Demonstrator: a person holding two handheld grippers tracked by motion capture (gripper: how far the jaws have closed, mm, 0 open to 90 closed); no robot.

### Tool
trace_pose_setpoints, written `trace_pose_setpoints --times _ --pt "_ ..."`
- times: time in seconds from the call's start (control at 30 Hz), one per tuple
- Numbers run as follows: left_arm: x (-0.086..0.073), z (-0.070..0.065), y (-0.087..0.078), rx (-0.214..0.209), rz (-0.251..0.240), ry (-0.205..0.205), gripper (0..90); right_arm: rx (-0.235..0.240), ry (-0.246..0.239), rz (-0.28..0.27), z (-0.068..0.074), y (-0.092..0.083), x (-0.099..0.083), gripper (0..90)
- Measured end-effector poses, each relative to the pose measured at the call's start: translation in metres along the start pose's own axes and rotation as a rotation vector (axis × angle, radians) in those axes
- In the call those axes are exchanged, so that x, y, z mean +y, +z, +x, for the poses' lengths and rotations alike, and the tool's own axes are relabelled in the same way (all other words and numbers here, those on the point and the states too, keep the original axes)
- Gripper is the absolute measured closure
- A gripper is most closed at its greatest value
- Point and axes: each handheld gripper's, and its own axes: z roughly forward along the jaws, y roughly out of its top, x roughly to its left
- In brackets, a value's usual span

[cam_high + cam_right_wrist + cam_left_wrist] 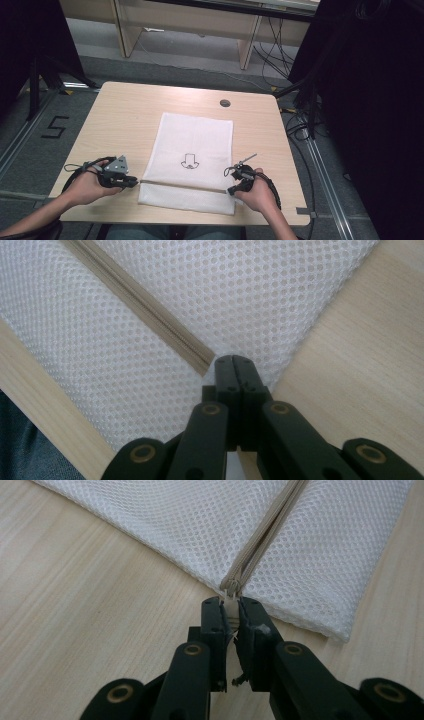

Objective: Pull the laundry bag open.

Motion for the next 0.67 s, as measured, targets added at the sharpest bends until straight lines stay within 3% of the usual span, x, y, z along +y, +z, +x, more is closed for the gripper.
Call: trace_pose_setpoints --times 0.03,0.2,0.23,0.27,0.3,0.33,0.37,0.4,0.43,0.47,0.53,0.63,0.67 --pt "0.0 -0.002 0.001 0.005 -0.028 -0.037 81.7 0.0 0.007 -0.013 0.0 0.001 -0.001 90.0" --pt "0.0 0.0 -0.003 -0.013 0.016 -0.001 81.5 0.008 0.017 -0.008 -0.001 0.0 -0.001 90.0" --pt "0.0 -0.003 0.0 -0.004 -0.027 -0.042 81.4 0.014 0.017 -0.014 -0.002 0.0 -0.002 90.0" --pt "0.0 0.0 -0.003 -0.017 0.01 0.009 81.3 0.012 0.033 -0.014 -0.002 0.0 -0.002 90.0" --pt "0.0 0.0 -0.003 -0.016 0.007 0.014 81.1 0.011 0.042 -0.021 -0.001 0.0 -0.003 89.9" --pt "0.0 -0.003 -0.001 0.0 -0.056 -0.034 76.5 0.028 0.042 -0.043 -0.002 -0.001 -0.005 84.1" --pt "0.0 -0.003 -0.001 0.0 -0.056 -0.034 70.8 0.028 0.042 -0.043 -0.002 -0.001 -0.005 84.1" --pt "0.001 -0.003 -0.003 -0.004 -0.08 -0.05 70.8 0.042 0.083 -0.044 0.0 -0.002 -0.006 75.0" --pt "0.001 -0.004 -0.004 -0.023 -0.104 -0.081 60.9 0.059 0.087 -0.074 -0.001 -0.004 -0.006 66.4" --pt "0.001 -0.005 -0.008 -0.022 -0.119 -0.076 50.3 0.043 0.07 -0.142 -0.001 -0.008 -0.007 65.0" --pt "0.001 -0.007 -0.014 0.002 -0.182 -0.067 46.5 0.027 0.096 -0.156 0.0 -0.013 -0.007 64.3" --pt "-0.003 -0.002 -0.024 0.058 -0.244 -0.099 36.5 0.008 0.076 -0.275 -0.005 -0.019 -0.006 58.4" --pt "-0.005 0.002 -0.028 0.087 -0.27 -0.127 34.8 -0.001 0.071 -0.294 -0.007 -0.019 -0.006 57.9"
